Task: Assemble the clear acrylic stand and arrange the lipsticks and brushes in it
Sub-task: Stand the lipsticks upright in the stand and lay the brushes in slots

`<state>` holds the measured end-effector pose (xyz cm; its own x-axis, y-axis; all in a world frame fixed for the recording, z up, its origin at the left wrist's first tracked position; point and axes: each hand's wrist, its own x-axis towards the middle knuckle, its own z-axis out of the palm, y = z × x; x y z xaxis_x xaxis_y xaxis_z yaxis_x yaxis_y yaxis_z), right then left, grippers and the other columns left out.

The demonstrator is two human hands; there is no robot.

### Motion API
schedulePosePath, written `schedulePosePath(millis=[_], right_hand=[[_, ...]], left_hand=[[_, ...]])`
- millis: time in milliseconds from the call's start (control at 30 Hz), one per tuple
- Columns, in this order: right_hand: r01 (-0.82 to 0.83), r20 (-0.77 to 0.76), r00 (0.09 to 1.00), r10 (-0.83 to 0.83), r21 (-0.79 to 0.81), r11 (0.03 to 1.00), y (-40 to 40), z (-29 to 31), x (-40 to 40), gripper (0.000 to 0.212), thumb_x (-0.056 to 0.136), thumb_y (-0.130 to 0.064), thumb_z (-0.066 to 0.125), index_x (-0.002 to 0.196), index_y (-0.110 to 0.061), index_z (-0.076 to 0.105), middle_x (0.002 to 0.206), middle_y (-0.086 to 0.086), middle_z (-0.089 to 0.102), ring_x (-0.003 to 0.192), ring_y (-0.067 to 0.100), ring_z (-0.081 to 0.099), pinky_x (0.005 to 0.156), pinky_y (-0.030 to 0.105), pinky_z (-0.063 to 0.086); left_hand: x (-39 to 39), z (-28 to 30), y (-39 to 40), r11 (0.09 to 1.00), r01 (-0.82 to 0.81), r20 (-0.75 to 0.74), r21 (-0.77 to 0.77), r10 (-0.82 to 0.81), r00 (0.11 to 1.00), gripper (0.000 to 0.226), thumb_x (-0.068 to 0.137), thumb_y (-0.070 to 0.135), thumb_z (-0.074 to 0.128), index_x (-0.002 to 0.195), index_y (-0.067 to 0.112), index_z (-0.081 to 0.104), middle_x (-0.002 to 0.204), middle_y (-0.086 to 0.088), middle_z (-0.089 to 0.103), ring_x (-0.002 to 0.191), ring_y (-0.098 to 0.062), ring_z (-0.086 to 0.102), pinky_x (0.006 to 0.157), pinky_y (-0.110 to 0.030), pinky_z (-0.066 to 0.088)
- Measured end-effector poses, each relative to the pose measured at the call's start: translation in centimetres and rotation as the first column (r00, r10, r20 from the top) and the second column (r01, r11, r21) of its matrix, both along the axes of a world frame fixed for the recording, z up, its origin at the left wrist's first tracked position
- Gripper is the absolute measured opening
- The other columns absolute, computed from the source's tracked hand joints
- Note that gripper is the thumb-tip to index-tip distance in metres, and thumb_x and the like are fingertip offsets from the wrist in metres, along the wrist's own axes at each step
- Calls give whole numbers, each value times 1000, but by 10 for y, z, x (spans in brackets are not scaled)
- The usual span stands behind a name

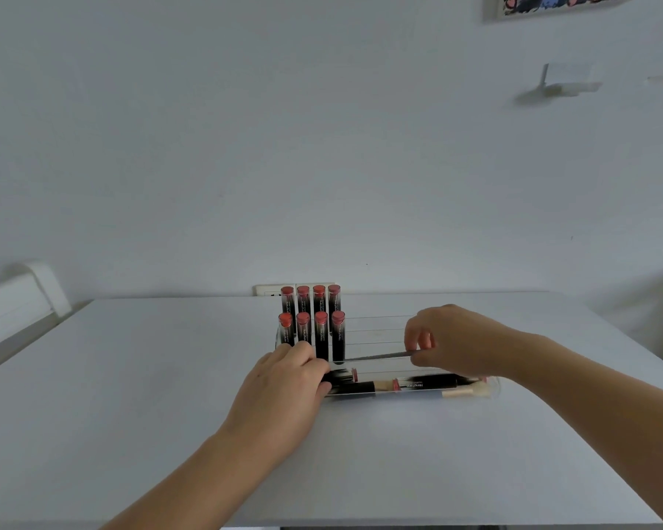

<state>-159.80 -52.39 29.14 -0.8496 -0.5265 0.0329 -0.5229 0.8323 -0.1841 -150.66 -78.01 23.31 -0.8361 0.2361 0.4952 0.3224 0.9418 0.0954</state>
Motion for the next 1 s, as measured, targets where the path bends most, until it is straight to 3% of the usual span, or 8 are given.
schedulePosePath(millis=[267, 367, 667, 833, 1000], right_hand=[[38, -84, 995, -49, -130, 991, 24, 28, -12, 5, 92, -33, 66, 90, -37, 69, 86, -15, 65, 83, 4, 61, 80, 32, 54], [60, -114, 991, -72, -109, 992, 26, 29, -19, 8, 94, -31, 63, 95, -35, 71, 87, -16, 63, 86, 5, 60, 82, 35, 54], [71, -90, 993, -75, -50, 996, 24, 11, -29, 18, 99, -29, 54, 105, -35, 70, 95, -18, 59, 89, 6, 54, 80, 27, 45], [58, -71, 996, -61, -39, 998, 22, 6, -30, 26, 102, -23, 48, 113, -31, 70, 99, -19, 57, 94, 8, 53, 82, 25, 39], [53, -51, 997, -55, -47, 997, 21, 4, -31, 26, 103, -21, 47, 113, -30, 70, 99, -18, 57, 94, 9, 54, 83, 25, 40]], left_hand=[[0, 0, 2, 999, -25, -15, -41, 24, 1000, 16, 96, 30, 65, 107, 23, 74, 101, 9, 65, 94, -17, 60, 83, -33, 50], [0, 1, 3, 998, -25, -15, -51, 24, 1000, 17, 95, 31, 65, 109, 25, 74, 101, 10, 66, 94, -16, 60, 83, -32, 49], [3, 5, 5, 999, -40, -21, -36, 39, 999, 12, 83, 21, 81, 95, 20, 78, 86, 6, 66, 79, -19, 64, 70, -35, 54], [2, 3, 4, 999, -28, -19, -34, 28, 999, 14, 92, 26, 71, 103, 21, 76, 94, 6, 65, 88, -19, 62, 78, -35, 52], [3, 5, 5, 999, -20, -21, -40, 20, 1000, 15, 91, 25, 73, 104, 21, 77, 93, 6, 65, 85, -18, 62, 76, -33, 52]])
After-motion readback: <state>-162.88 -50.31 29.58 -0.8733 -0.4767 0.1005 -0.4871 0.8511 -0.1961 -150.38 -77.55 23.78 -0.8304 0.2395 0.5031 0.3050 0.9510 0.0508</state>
